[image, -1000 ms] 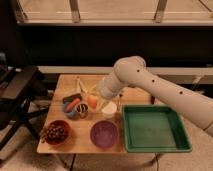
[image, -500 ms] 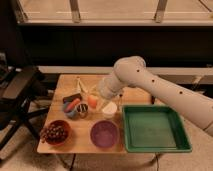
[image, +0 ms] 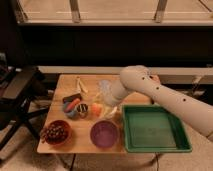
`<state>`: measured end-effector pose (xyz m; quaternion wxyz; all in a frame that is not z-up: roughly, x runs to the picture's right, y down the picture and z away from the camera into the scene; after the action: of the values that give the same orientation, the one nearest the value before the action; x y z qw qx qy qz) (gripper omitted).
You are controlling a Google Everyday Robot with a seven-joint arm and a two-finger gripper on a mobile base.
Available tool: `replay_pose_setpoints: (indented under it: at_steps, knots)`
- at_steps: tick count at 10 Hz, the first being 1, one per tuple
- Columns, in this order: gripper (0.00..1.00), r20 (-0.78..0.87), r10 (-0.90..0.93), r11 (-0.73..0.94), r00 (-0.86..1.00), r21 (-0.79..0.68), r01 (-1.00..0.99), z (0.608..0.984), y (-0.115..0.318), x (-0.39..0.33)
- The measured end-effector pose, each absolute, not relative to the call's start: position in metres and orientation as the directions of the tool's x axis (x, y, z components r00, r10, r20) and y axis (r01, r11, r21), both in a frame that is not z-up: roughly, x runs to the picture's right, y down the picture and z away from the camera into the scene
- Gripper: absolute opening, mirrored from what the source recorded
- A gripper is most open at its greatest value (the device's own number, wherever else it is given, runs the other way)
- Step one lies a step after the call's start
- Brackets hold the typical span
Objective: Place apple in purple bowl
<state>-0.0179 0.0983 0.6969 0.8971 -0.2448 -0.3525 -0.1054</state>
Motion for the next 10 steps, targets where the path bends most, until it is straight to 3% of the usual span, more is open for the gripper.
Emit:
replay_pose_setpoints:
  at_steps: [1,2,9,10]
  knots:
    - [0.01,0.695,-0.001,0.850,0.719,-0.378,0.367,0.701,0.112,-0.017]
    - [0.07,0.704,0.012,0.844,0.710,-0.388,0.371,0.705,0.125,-0.015]
    - [0.76,0.745,0.134,0.835,0.653,-0.440,0.331,0.741,0.192,0.004]
    - [0.79,0.746,0.142,0.833,0.651,-0.445,0.328,0.742,0.194,0.004]
